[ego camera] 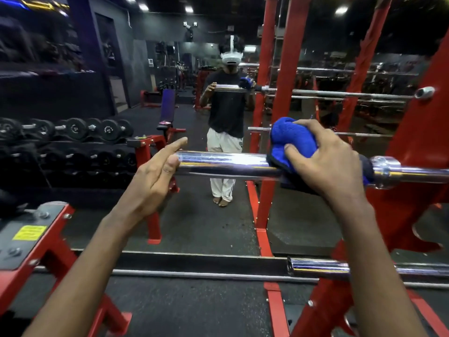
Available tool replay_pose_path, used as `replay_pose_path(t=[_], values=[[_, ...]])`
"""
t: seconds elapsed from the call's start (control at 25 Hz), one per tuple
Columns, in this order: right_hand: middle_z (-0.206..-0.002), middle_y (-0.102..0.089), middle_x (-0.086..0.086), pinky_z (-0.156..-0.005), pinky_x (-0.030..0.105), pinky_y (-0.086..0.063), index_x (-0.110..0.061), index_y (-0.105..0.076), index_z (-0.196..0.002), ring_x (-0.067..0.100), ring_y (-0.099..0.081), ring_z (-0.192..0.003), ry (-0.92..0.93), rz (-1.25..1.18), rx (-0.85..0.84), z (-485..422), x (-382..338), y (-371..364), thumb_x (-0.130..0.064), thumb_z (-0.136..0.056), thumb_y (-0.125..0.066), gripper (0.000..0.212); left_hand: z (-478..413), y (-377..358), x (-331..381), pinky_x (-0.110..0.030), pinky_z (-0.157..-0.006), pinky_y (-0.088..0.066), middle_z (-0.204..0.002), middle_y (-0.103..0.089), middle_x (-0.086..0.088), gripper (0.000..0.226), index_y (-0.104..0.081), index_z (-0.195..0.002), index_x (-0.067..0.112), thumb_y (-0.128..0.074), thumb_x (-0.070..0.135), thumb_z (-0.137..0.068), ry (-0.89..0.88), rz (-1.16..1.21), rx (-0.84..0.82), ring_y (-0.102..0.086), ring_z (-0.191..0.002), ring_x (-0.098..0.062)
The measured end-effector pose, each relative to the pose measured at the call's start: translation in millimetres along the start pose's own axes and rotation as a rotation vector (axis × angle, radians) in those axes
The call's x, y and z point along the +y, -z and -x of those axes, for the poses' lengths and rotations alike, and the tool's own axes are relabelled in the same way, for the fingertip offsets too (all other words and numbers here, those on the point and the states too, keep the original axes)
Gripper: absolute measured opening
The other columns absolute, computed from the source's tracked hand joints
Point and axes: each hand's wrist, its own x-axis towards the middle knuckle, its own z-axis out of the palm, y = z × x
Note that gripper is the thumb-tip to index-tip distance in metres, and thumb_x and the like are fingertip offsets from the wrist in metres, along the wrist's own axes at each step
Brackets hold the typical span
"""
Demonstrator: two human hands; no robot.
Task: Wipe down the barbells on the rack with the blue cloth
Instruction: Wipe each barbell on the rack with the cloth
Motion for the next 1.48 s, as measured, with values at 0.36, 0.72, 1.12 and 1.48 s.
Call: replay_pose_path(t=[0.36, 0.72, 1.12, 1.48], values=[[-0.113, -0.062, 0.005, -0.089, 0.043, -0.048, -0.039, -0.049, -0.136, 0.036, -0.064, -0.099, 0.149, 0.057, 0.09, 22.5, -82.2, -45.3, -0.055, -0.087, -0.056, 0.052, -5.5, -1.2, -12.8, -0.031, -0.116, -0.038, -0.15, -0.053, 0.006, 0.049, -0.043, -0.154, 0.02, -0.033, 0.037, -0.109, -0.12, 0.077, -0.02, -0.046, -0.139, -0.002], [-0.11, -0.063, 0.007, -0.089, 0.045, -0.047, -0.032, -0.053, -0.125, 0.041, -0.064, -0.103, -0.121, 0.184, 0.041, 6.4, -148.7, -76.1, -0.054, -0.086, -0.054, 0.045, 8.1, 18.4, -44.5, -0.011, -0.113, -0.028, -0.146, -0.052, 0.007, 0.049, -0.045, -0.153, 0.015, -0.044, 0.029, -0.106, -0.305, -0.048, 0.001, -0.045, -0.135, -0.002], [-0.139, -0.05, 0.011, -0.112, 0.044, -0.04, -0.023, -0.041, -0.143, 0.028, -0.05, -0.133, 0.284, -0.03, 0.344, 77.4, -121.0, -113.5, -0.031, -0.086, -0.072, 0.065, 11.5, 30.3, -36.6, -0.03, -0.117, -0.037, -0.151, -0.052, 0.004, 0.049, -0.046, -0.152, 0.018, -0.031, 0.035, -0.108, -0.169, 0.439, -0.009, -0.049, -0.138, -0.005], [-0.155, -0.038, 0.016, -0.119, 0.047, -0.035, -0.009, -0.033, -0.152, 0.034, -0.041, -0.143, -0.542, -0.616, 1.113, 54.8, -92.1, -121.5, -0.04, -0.097, -0.059, 0.068, -17.2, -8.4, -24.5, -0.044, -0.092, -0.048, -0.127, -0.058, -0.008, 0.05, -0.054, -0.143, 0.017, -0.039, 0.046, -0.105, -0.48, -0.305, 0.01, -0.057, -0.111, -0.029]])
